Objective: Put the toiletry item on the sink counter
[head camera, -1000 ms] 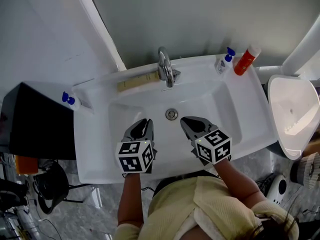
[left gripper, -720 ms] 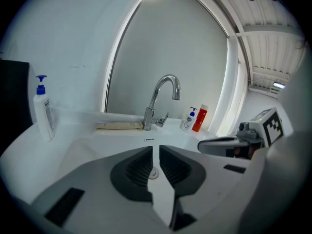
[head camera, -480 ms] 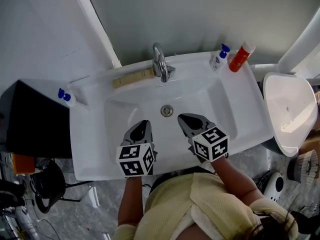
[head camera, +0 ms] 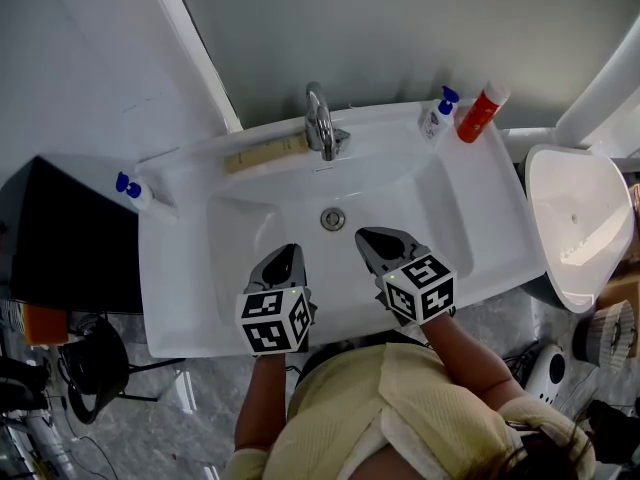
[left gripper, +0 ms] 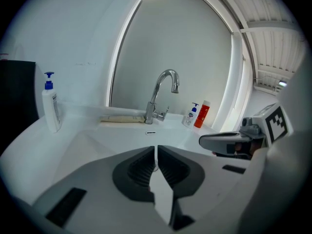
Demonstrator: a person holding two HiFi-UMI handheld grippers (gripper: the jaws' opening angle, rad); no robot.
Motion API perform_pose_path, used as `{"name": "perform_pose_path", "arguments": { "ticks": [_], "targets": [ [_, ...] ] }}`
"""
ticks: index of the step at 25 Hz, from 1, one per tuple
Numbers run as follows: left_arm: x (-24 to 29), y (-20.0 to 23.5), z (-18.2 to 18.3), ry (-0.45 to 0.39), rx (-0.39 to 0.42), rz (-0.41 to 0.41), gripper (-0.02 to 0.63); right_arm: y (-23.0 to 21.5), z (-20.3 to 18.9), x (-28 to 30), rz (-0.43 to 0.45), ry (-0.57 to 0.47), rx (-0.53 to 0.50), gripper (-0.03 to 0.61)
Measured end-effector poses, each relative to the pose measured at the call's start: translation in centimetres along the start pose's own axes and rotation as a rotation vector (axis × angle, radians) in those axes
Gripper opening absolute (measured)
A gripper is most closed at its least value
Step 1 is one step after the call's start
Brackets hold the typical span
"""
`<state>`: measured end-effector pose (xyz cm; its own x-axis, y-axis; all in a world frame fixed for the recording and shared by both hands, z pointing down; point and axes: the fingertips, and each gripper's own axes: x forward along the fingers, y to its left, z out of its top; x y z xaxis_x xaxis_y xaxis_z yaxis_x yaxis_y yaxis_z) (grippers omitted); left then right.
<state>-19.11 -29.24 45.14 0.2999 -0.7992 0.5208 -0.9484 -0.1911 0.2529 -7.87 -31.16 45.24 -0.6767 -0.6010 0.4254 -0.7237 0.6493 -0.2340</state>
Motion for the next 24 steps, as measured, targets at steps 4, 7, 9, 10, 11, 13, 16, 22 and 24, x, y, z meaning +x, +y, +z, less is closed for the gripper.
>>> {"name": "perform_pose_path", "arguments": {
  "ticks": [4, 7, 9, 10, 11, 13, 16, 22, 24],
  "targets": [
    [-0.3, 0.1, -0.1, 0.005, 0.009, 0.004, 0.052, 0.1, -0.1, 0.1, 0.004, 0.002, 0.000, 0.026],
    [-0.4, 0.3, -0.3, 0.007, 0.007, 0.010, 0.053, 0.2, -0.1, 0.1, 0.004, 0.002, 0.001, 0.026],
    [-0.5, 0.4, -0.4, 0.010, 0.002, 0.014, 0.054, 0.3, -0.1, 0.1, 0.005, 0.003, 0.001, 0.026],
    [-0.5, 0.4, -0.5, 0.012, 0.001, 0.015, 0.054, 0.3, -0.1, 0.1, 0.006, 0.003, 0.001, 0.026],
    [-0.5, 0.4, -0.6, 0.013, 0.002, 0.016, 0.053, 0.3, -0.1, 0.1, 0.006, 0.002, 0.001, 0.026],
    [-0.4, 0.2, -0.6, 0.014, 0.004, 0.016, 0.053, 0.2, 0.0, -0.1, 0.004, -0.001, 0.001, 0.026],
    [-0.4, 0.1, -0.7, 0.013, 0.004, 0.015, 0.054, 0.0, 0.0, -0.3, -0.001, -0.004, 0.002, 0.026],
    [-0.4, -0.1, -0.5, 0.004, 0.002, 0.020, 0.052, -0.4, -0.2, -0.8, -0.003, -0.001, -0.006, 0.026],
    [-0.4, -0.2, -0.5, 0.000, 0.003, 0.020, 0.054, -0.6, -0.2, -1.0, -0.004, -0.001, -0.011, 0.026]
  ]
}}
